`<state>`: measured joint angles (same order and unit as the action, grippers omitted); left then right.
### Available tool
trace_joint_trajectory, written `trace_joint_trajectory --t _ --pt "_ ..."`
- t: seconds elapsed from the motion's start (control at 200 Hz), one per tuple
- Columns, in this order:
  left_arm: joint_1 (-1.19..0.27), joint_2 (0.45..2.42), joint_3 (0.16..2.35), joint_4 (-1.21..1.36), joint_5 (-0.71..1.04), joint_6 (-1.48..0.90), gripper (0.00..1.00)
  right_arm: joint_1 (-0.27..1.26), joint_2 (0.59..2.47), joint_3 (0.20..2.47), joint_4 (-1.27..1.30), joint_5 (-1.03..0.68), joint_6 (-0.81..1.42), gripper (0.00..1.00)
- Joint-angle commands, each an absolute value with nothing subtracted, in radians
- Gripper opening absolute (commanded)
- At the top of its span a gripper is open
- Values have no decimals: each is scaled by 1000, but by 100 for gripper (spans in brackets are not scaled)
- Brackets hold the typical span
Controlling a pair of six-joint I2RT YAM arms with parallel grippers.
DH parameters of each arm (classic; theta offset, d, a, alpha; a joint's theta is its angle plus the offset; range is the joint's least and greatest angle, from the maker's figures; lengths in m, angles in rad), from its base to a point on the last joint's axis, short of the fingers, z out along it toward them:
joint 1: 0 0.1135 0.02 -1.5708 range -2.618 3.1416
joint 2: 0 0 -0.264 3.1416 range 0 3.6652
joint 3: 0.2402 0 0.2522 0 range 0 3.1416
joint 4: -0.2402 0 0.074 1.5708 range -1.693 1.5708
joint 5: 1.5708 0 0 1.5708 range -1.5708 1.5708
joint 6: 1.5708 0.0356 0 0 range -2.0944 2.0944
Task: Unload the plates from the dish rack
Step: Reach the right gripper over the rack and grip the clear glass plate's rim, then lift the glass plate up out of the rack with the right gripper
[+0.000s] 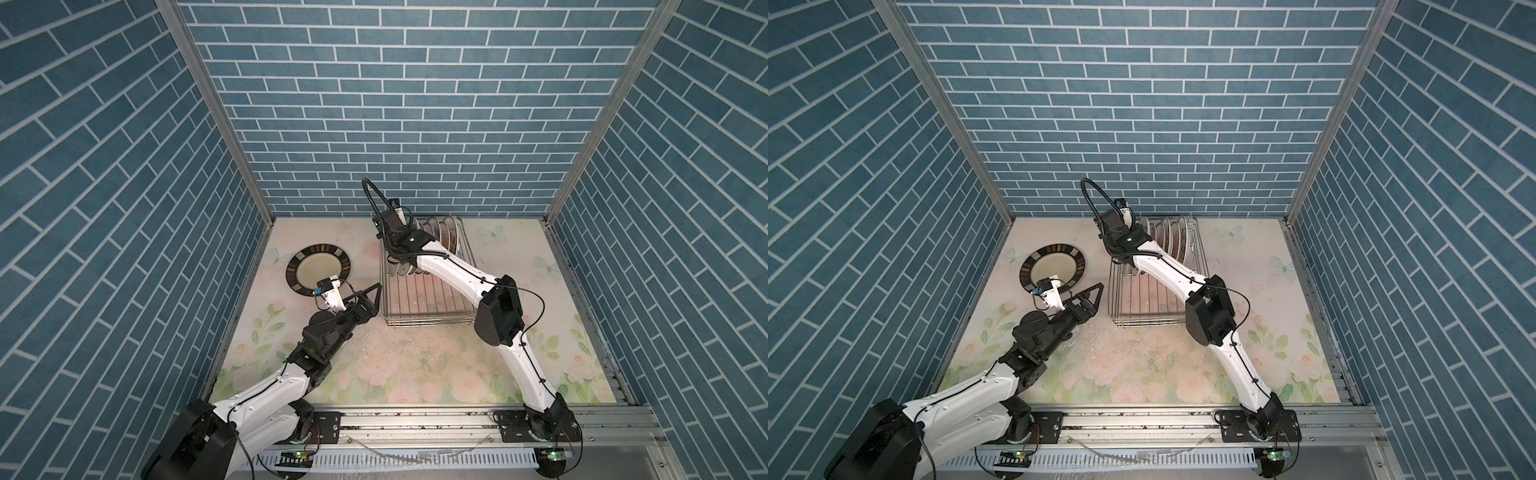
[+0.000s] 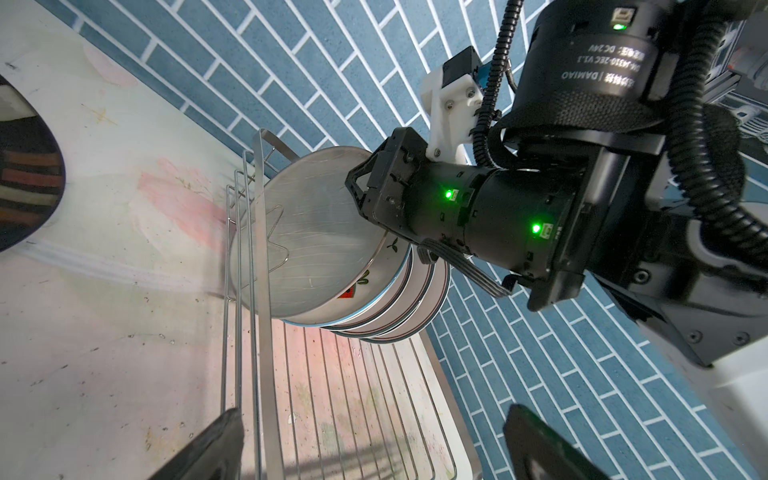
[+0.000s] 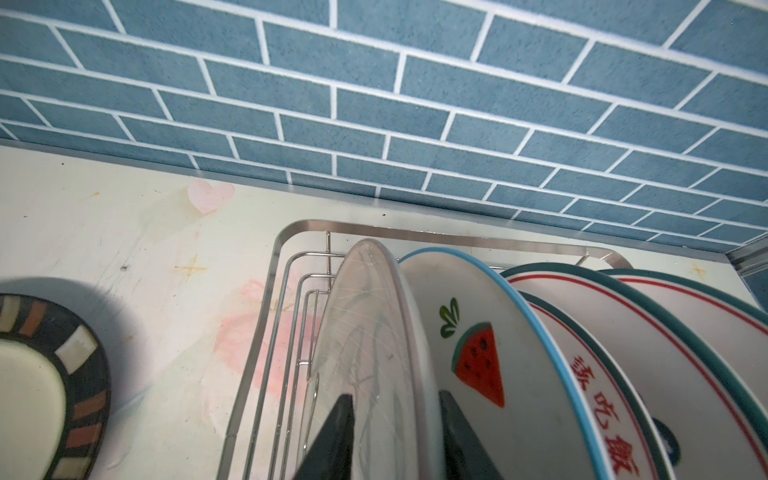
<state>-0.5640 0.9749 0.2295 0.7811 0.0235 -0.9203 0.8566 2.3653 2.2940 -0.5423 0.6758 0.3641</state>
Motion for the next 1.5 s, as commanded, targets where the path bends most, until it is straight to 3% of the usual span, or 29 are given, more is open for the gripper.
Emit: trace_joint_trajectory --t 0.0,0.66,0.895,1.04,1.496 --pt "-571 960 227 753 7 -927 100 853 2387 2325 -579 713 416 31" --pt "-570 817 192 609 -131 -920 100 860 2404 2327 -496 796 357 6" --pt "-569 769 194 556 -141 -897 100 892 2399 2345 -432 926 258 0" --pt "-569 725 231 438 -142 -857 100 911 2382 2340 -384 1010 172 0" --pt "-569 761 234 467 -121 -855 100 937 2265 2237 -225 1051 31 0"
